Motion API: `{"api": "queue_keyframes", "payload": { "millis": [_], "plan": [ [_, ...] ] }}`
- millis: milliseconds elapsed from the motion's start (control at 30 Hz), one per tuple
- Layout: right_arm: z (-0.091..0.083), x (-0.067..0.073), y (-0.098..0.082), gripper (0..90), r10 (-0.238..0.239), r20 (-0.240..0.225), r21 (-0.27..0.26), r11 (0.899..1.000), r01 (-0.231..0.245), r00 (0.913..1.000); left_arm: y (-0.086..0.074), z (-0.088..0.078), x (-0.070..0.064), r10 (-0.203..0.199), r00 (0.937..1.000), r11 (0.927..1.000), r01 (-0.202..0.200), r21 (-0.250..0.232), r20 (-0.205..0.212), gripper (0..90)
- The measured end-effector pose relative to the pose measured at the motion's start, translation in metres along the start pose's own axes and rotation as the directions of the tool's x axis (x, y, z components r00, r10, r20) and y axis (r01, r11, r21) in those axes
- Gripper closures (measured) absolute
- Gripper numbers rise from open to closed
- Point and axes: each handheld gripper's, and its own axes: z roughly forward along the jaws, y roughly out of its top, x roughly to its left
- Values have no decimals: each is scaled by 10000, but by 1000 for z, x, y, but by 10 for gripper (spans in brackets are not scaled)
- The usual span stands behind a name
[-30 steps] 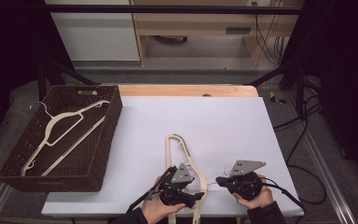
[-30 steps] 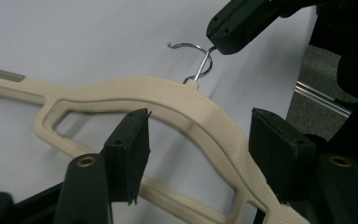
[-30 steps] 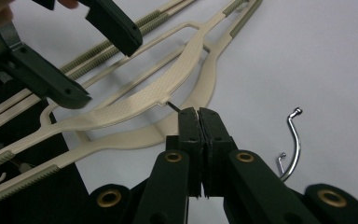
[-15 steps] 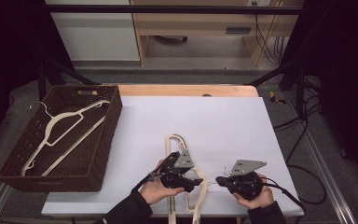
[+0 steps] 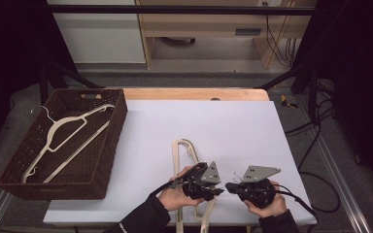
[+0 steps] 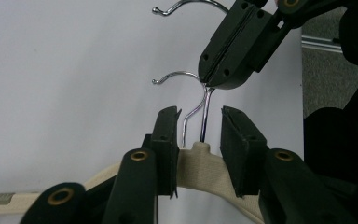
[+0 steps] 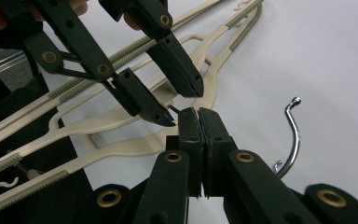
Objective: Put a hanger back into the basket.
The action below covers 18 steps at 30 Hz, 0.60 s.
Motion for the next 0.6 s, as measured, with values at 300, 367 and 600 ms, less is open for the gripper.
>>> {"api": "queue_keyframes", "payload": {
  "millis": [300,367,600],
  "plan": [
    [1,1,0,892,-120,21,115,9999,119,9999,7,10,1,111,9994,9985,-129,536,333,817],
    [2,1,0,891,-87,-17,81,9999,87,10000,7,8,1,175,9991,9985,-196,519,389,824],
    [-9,2,1,829,-175,-228,-561,9983,162,9996,8,-1,0,372,9991,9979,-381,526,188,829]
  ]
}}
